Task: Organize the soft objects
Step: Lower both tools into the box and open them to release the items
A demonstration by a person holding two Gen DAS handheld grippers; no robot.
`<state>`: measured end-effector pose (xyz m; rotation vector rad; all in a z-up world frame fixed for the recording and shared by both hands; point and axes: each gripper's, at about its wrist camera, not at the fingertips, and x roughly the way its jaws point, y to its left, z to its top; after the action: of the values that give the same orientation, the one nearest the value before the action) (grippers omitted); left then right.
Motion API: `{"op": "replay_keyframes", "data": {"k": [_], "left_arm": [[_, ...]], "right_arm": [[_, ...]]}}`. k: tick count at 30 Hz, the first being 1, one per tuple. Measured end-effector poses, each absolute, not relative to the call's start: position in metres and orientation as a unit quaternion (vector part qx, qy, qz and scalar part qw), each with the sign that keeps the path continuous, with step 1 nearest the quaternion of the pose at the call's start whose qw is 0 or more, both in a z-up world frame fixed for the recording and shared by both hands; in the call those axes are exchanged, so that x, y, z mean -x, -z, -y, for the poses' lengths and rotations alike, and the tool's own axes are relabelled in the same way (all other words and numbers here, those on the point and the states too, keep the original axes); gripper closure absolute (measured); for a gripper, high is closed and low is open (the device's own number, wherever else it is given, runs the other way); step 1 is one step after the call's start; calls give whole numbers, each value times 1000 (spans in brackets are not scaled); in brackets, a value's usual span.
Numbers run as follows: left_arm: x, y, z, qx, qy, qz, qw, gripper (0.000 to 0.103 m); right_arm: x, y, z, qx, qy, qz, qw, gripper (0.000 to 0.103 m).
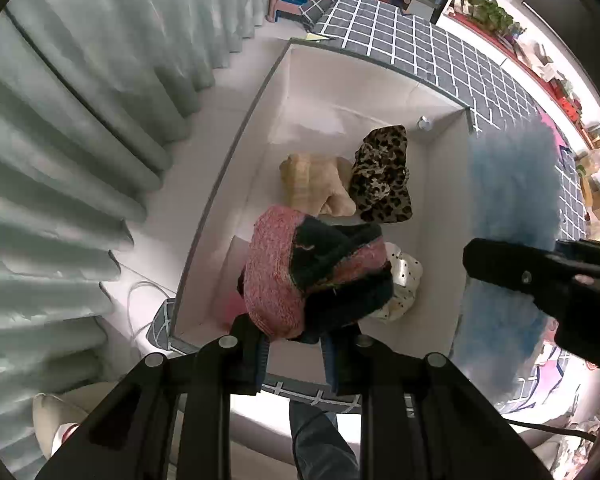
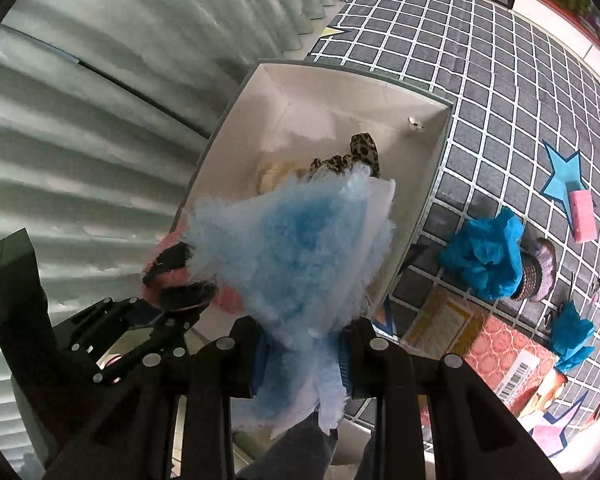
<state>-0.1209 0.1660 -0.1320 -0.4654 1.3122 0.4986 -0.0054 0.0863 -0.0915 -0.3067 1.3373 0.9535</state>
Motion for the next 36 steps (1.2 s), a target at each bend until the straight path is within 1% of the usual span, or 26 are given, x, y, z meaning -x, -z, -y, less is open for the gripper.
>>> {"op": "replay_keyframes", "data": {"k": [29, 31, 32, 33, 34, 35, 36], "left_arm": [[113, 151, -171, 223, -225, -617, 721, 77], [114, 150, -170, 225, -222, -613, 724, 72], [114, 149, -170, 227, -221, -611, 726, 65], [114, 147, -169, 226, -223, -609, 727, 53], [114, 147, -169, 224, -225, -608, 728, 46], [114, 145, -168, 220, -230, -605, 730, 35], [114, 144, -168, 218, -231, -604, 731, 26]], "right_arm": [[-2, 107, -102, 147, -424, -608, 655, 73], [-2, 107, -102, 147, -425, -608, 655, 73], [-3, 107, -101, 147, -426, -608, 654, 73], [-3, 107, -101, 147, -427, -608, 653, 73], [-3, 107, -101, 147, -428, -608, 652, 72], [-3, 106, -101, 148, -429, -607, 653, 72], [-3, 106, -101, 148, -428, -606, 654, 70]]}}
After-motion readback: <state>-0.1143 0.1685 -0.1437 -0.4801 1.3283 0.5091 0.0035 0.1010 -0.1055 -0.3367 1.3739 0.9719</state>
